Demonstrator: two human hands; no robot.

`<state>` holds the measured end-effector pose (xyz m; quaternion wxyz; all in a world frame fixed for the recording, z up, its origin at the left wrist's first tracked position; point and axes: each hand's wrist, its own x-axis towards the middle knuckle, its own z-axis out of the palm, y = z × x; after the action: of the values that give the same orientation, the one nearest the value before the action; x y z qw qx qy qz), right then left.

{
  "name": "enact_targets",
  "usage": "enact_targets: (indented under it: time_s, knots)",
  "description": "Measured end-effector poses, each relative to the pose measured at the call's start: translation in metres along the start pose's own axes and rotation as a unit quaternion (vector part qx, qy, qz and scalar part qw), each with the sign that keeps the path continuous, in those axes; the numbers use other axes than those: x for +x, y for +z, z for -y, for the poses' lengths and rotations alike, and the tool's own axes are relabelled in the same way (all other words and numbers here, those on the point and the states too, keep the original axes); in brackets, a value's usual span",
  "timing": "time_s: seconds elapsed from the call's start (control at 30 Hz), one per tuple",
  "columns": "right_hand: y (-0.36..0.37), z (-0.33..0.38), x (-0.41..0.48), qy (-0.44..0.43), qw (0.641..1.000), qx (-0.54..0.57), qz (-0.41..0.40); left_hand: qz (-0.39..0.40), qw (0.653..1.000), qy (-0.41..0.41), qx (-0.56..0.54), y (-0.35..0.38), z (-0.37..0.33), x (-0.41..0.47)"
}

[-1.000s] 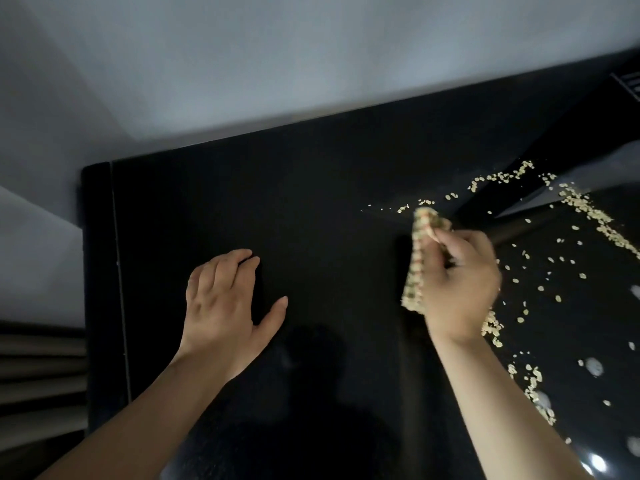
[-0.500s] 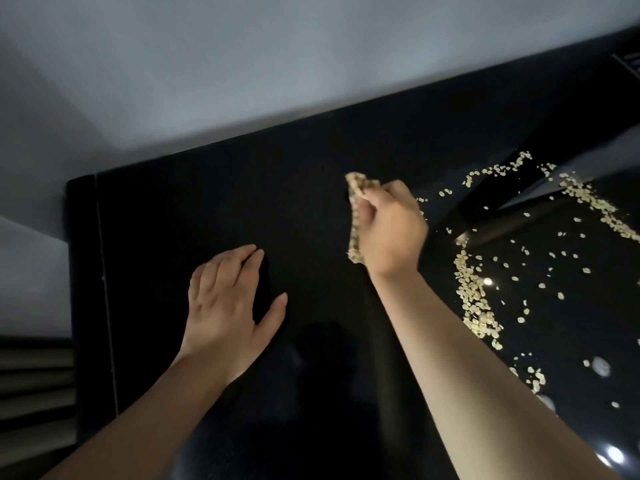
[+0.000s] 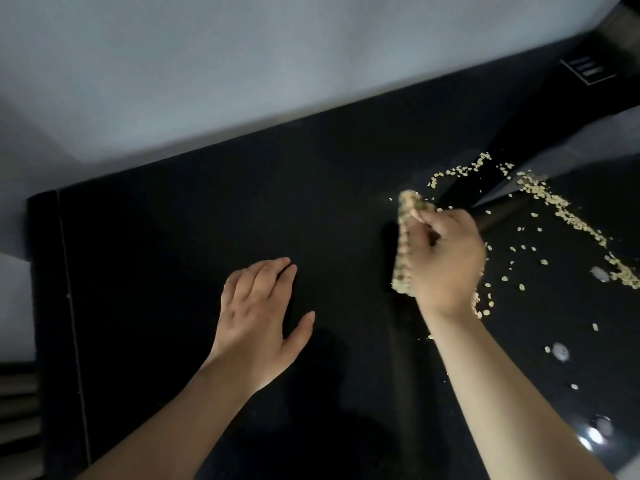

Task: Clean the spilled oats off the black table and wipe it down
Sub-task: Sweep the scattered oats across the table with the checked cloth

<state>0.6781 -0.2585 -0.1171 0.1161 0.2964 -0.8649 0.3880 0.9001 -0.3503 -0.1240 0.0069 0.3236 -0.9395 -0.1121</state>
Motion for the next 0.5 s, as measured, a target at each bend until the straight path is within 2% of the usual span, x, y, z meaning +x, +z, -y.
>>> enact_targets:
  time_s: [0.1,0.23,0.37,0.5]
  knots:
    - [0.031,0.034,0.01,-0.051,0.997,0.003,0.049,0.004,1.0,0.008,0.007,-0.001,0.004,0.002]
    - [0.071,0.043,0.02,-0.064,0.992,-0.045,0.097,0.011,1.0,0.016,0.003,-0.005,0.005,0.003]
    - [0.066,0.02,0.029,-0.067,0.991,-0.091,0.073,0.014,1.0,0.021,0.007,-0.006,0.006,0.004]
    - [0.036,-0.026,0.046,-0.013,0.992,-0.12,0.037,0.012,1.0,0.018,0.012,-0.003,0.006,0.004]
